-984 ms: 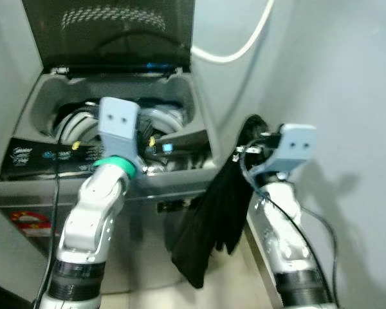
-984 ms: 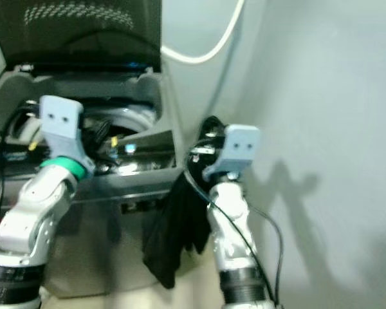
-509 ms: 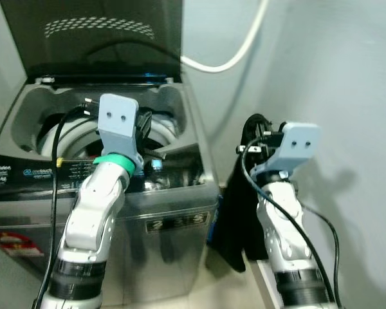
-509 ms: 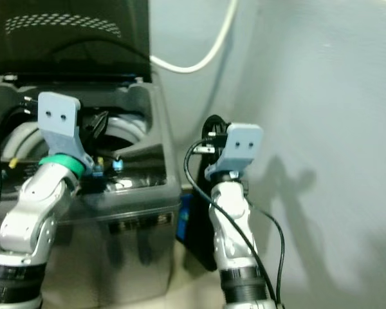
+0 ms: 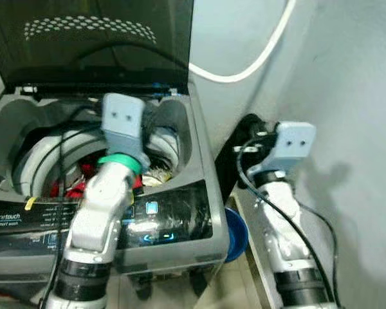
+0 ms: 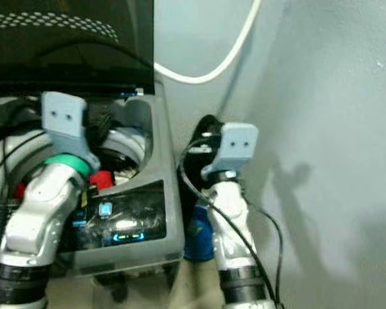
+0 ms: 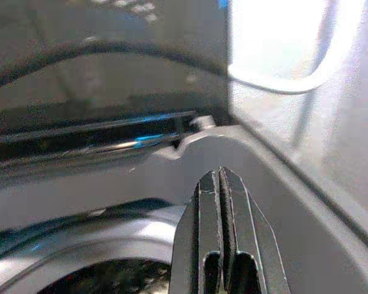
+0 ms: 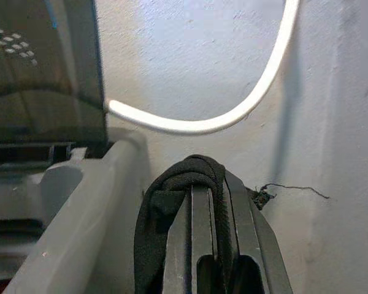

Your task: Clothes washing

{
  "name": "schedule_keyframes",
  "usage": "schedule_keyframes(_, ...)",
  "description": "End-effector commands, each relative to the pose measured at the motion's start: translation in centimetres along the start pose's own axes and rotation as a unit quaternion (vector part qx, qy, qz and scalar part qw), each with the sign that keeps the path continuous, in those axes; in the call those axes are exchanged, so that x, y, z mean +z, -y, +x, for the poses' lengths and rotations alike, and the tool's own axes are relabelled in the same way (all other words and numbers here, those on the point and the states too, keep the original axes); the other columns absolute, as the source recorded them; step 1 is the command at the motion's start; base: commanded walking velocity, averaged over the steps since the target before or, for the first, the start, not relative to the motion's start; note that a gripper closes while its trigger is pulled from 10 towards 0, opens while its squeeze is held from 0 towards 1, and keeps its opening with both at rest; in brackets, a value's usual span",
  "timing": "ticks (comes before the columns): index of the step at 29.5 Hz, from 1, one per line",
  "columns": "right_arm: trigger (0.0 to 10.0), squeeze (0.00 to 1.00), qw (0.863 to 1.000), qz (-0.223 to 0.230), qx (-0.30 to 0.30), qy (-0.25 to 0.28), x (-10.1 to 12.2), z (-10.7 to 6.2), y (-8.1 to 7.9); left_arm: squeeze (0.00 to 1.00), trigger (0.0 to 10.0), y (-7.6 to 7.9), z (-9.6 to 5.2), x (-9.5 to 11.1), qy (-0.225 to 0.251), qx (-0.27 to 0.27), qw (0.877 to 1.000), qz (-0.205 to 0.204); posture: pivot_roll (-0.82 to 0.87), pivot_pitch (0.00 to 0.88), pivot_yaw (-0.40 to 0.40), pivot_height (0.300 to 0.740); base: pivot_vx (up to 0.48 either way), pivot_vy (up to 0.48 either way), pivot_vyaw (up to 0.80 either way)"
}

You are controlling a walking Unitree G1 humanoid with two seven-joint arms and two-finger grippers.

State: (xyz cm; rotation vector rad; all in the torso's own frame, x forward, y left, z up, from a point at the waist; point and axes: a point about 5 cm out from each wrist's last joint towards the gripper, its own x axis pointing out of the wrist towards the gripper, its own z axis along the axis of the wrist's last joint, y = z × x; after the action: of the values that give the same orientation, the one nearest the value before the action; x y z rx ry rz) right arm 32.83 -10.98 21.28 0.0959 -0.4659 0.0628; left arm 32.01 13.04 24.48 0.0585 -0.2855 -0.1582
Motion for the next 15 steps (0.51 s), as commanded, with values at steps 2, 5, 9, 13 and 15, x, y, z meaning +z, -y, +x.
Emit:
schedule_keyframes(2, 10.0, 0.00, 1.000, -0.001, -0.002, 0.005, 0.13, -0.08, 0.10, 0.00, 10.0, 0.05, -0.09, -0.07, -0.001, 0.001, 1.000, 0.000, 0.15, 0.000, 0.007, 0.740, 0.000, 0.000, 0.00)
schedule_keyframes(5, 10.0, 0.00, 1.000, -0.001, -0.002, 0.005, 0.12, -0.09, 0.11, 0.00, 10.0, 0.04, -0.09, -0.07, -0.001, 0.001, 1.000, 0.000, 0.15, 0.000, 0.007, 0.740, 0.000, 0.000, 0.00)
schedule_keyframes(9, 10.0, 0.00, 1.000, -0.002, -0.003, 0.004, 0.10, -0.13, 0.16, 0.00, 10.0, 0.02, -0.12, -0.06, -0.001, 0.001, 1.000, 0.000, 0.15, 0.000, 0.008, 0.740, 0.000, 0.000, 0.00)
schedule_keyframes(13, 10.0, 0.00, 1.000, -0.002, -0.003, 0.004, 0.06, -0.10, 0.16, 0.00, 10.0, -0.01, -0.14, -0.07, -0.002, 0.003, 1.000, 0.000, 0.15, 0.000, 0.007, 0.740, 0.000, 0.068, 0.00)
schedule_keyframes(15, 10.0, 0.00, 1.000, -0.002, -0.003, 0.004, 0.05, -0.08, 0.14, 0.00, 10.0, -0.02, -0.14, -0.07, -0.002, 0.003, 1.000, 0.000, 0.15, 0.000, 0.007, 0.740, 0.000, 0.268, 0.00)
